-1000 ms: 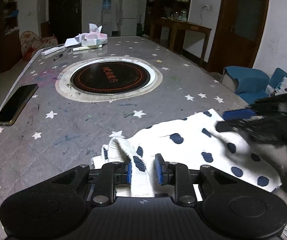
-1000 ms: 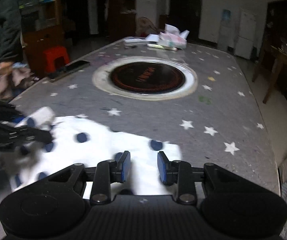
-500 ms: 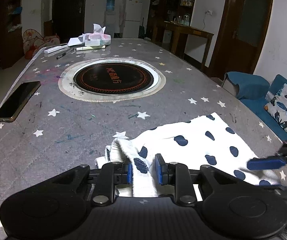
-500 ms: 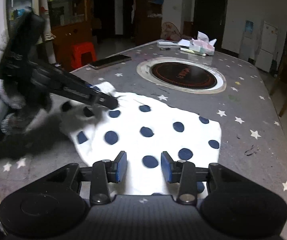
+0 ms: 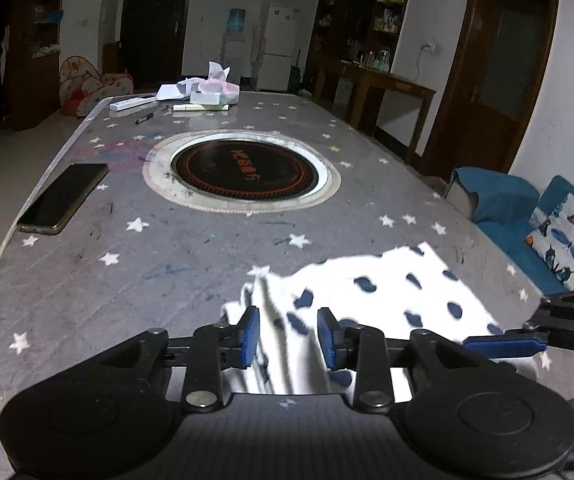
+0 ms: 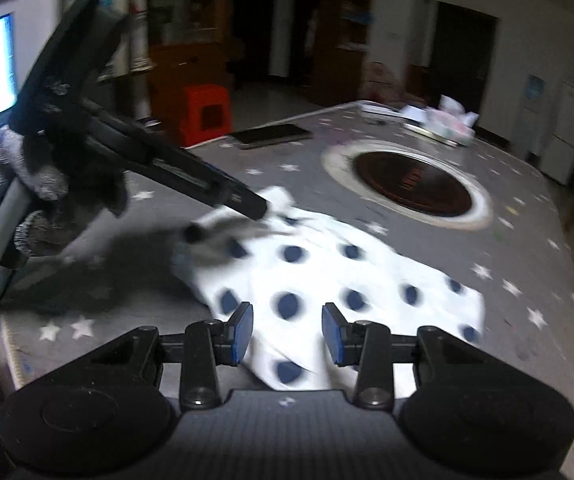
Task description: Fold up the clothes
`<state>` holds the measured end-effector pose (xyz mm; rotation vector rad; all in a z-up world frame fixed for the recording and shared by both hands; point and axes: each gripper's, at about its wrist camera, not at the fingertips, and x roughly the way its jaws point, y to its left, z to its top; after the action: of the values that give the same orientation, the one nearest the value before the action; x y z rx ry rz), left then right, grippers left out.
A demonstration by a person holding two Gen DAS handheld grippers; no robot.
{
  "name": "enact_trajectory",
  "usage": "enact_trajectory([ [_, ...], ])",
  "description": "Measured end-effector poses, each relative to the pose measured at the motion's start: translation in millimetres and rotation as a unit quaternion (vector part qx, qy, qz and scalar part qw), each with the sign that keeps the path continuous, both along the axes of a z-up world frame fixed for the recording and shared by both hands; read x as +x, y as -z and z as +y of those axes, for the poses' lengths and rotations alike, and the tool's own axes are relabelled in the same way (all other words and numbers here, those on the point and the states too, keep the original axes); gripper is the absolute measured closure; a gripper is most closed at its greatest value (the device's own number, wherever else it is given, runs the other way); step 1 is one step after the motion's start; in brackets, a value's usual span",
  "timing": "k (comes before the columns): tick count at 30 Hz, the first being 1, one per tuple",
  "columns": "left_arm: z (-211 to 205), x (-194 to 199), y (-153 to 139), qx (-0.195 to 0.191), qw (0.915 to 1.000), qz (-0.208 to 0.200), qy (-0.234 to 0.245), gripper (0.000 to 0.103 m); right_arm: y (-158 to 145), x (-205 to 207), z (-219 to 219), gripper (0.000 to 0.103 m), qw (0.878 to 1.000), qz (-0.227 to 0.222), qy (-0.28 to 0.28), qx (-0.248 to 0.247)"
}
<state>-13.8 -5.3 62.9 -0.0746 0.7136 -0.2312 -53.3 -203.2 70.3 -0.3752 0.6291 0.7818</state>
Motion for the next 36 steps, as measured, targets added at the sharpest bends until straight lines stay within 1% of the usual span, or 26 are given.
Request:
enact_trajectory([
  [3, 6.1, 2.2, 9.4, 0.001, 0.9998, 0.018, -0.012, 0.066, 5.4, -2.0, 22.7, 0.065, 0.999, -0.013, -0.032, -0.021],
  [5, 11.9, 4.8, 15.6, -0.005, 0.9993, 0.031, -0.023, 0.063, 9.7, -2.9, 37.1, 0.065, 0.998, -0.023, -0.048, -0.033],
  [10, 21.3, 0.8, 11.7, -0.029, 0.9985, 0.034, -0.032, 0.058, 20.1, -6.4, 65.6, 0.065, 0.993, -0.041, -0.086, -0.067],
  [12, 24.1, -0.9, 8.3, -0.034, 0.9981, 0.034, -0.039, 0.055, 25.9, -6.9, 74.3, 0.065, 0.991, -0.052, -0.094, -0.084],
  [14, 27.9, -2.4, 6.2, -0.044, 0.997, 0.038, -0.05, 0.048, 33.9, -8.3, 83.0, 0.065, 0.987, -0.071, -0.102, -0.105],
  [18, 36.9, -5.3, 5.2, -0.077, 0.993, 0.052, -0.072, 0.043, 47.7, -10.7, 95.3, 0.064, 0.98, -0.096, -0.111, -0.137],
  [20, 40.4, -7.2, 5.8, -0.093, 0.9905, 0.059, -0.082, 0.041, 51.5, -12.5, 98.3, 0.064, 0.977, -0.111, -0.115, -0.144],
  [23, 42.5, -9.9, 7.2, -0.113, 0.9869, 0.068, -0.092, 0.036, 54.1, -11.8, 100.6, 0.065, 0.976, -0.12, -0.113, -0.144],
  [24, 42.9, -11.1, 7.6, -0.12, 0.9855, 0.071, -0.097, 0.035, 54.3, -11.5, 100.6, 0.069, 0.976, -0.121, -0.111, -0.143],
  [27, 45.9, -11.7, 10.6, -0.144, 0.9797, 0.081, -0.114, 0.03, 52.2, -10.3, 99.3, 0.076, 0.979, -0.117, -0.105, -0.131],
  [29, 49.3, -11.5, 13.7, -0.165, 0.9741, 0.092, -0.124, 0.027, 49.0, -8.7, 96.8, 0.08, 0.981, -0.112, -0.101, -0.119],
  [32, 54.1, -12.0, 18.1, -0.201, 0.9644, 0.106, -0.136, 0.027, 41.2, -6.1, 91.6, 0.083, 0.985, -0.107, -0.093, -0.097],
  [36, 58.2, -14.5, 20.5, -0.252, 0.9502, 0.113, -0.144, 0.025, 31.4, -2.8, 84.0, 0.086, 0.989, -0.102, -0.083, -0.075],
])
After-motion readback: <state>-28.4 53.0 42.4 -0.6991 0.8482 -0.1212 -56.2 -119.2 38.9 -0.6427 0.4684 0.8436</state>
